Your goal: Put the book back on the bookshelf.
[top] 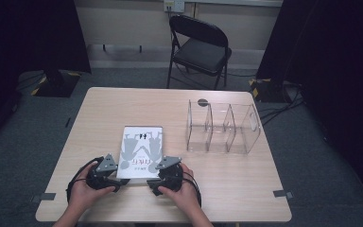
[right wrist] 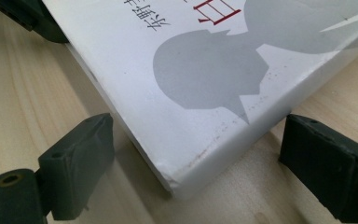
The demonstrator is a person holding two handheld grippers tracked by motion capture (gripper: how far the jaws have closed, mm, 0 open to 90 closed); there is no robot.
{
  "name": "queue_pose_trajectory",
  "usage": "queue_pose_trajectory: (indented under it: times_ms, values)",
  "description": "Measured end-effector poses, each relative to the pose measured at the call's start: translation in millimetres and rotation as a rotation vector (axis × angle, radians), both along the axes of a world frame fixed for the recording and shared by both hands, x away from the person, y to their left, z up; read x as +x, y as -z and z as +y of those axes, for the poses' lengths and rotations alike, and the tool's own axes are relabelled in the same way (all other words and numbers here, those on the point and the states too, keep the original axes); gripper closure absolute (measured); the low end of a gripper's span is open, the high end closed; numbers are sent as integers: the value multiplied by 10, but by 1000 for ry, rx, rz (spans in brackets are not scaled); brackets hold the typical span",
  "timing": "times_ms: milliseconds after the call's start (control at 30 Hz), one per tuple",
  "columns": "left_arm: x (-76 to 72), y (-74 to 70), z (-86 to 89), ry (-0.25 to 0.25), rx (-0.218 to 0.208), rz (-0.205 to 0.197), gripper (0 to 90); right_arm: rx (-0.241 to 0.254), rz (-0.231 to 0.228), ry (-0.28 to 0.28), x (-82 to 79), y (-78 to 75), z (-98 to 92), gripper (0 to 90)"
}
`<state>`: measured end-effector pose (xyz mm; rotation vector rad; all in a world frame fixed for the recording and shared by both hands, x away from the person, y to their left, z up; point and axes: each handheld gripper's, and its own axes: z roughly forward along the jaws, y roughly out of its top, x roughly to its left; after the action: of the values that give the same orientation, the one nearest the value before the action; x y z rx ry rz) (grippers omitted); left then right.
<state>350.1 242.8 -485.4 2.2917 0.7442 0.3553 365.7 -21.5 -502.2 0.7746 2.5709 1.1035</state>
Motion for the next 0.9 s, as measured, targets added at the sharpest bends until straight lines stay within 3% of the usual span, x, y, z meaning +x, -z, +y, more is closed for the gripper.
queue_pose_trajectory:
  times_ms: [133, 267, 433, 600, 900]
  values:
    - [3, -63, 6, -7, -32, -2, 362, 0, 0, 4, -1, 0, 3, 91]
    - [0, -109, -11, -3, -10, -15, 363, 3, 1, 11, -4, 1, 13, 89]
    - [9, -143, -7, -7, -23, -8, 364, 2, 4, 17, -5, 0, 16, 87]
    - [3, -187, -36, -16, -5, -14, 377, 0, 8, 21, 0, -2, 20, 85]
    - [30, -147, -16, -19, -21, -10, 393, 1, 1, 27, 17, 0, 28, 83]
